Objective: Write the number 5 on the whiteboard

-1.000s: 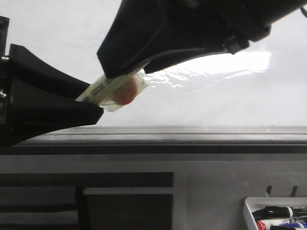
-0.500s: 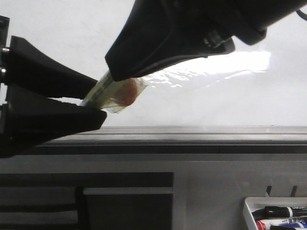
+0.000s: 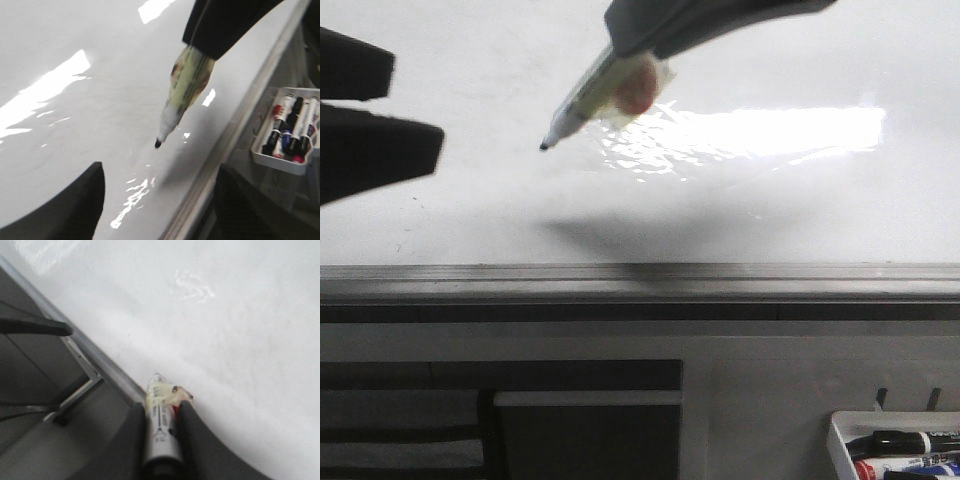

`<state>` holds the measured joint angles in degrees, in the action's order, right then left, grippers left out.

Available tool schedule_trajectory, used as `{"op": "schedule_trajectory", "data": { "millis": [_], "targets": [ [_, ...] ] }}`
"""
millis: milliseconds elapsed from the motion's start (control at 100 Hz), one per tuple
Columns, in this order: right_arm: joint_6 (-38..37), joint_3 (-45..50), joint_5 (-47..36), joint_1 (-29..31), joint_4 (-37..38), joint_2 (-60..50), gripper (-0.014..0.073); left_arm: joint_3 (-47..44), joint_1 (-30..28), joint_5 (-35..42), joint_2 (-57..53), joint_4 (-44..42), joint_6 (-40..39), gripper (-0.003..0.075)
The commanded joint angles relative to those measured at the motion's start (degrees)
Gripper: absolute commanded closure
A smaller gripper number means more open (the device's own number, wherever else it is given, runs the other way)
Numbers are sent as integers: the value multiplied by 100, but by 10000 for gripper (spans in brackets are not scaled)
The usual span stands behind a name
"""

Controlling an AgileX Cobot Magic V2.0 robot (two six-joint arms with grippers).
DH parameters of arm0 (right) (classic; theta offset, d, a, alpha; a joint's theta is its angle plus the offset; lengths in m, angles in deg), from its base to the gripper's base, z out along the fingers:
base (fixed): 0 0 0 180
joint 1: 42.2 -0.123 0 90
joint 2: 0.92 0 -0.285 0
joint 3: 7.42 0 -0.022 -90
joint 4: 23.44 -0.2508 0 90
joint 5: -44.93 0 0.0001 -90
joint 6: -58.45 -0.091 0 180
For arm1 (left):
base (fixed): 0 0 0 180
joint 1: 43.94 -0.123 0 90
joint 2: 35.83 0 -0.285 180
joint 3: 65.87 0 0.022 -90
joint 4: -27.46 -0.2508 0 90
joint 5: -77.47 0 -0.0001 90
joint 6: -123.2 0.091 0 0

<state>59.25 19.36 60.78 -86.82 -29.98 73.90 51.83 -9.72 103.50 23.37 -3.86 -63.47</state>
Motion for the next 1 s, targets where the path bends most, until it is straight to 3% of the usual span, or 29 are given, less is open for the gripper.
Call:
{"op": "schedule_trajectory", "data": {
  "millis": [0, 330, 530, 800, 990],
  "targets": [
    [22, -419, -337, 244, 28, 18, 656, 136, -32, 23, -386, 951, -29, 322],
    [22, -1232, -12, 815, 185, 604, 656, 136, -356, 53, -703, 1196, -7, 323],
    [22, -899, 433, 800, 30, 718, 656, 136, -368, 60, -703, 1249, -7, 323],
    [22, -480, 244, 681, 8, 539, 656, 136, -368, 145, -703, 1249, -7, 323],
    [22, -438, 886, 872, 175, 346, 656, 136, -368, 145, -703, 1249, -7, 323]
  ]
}}
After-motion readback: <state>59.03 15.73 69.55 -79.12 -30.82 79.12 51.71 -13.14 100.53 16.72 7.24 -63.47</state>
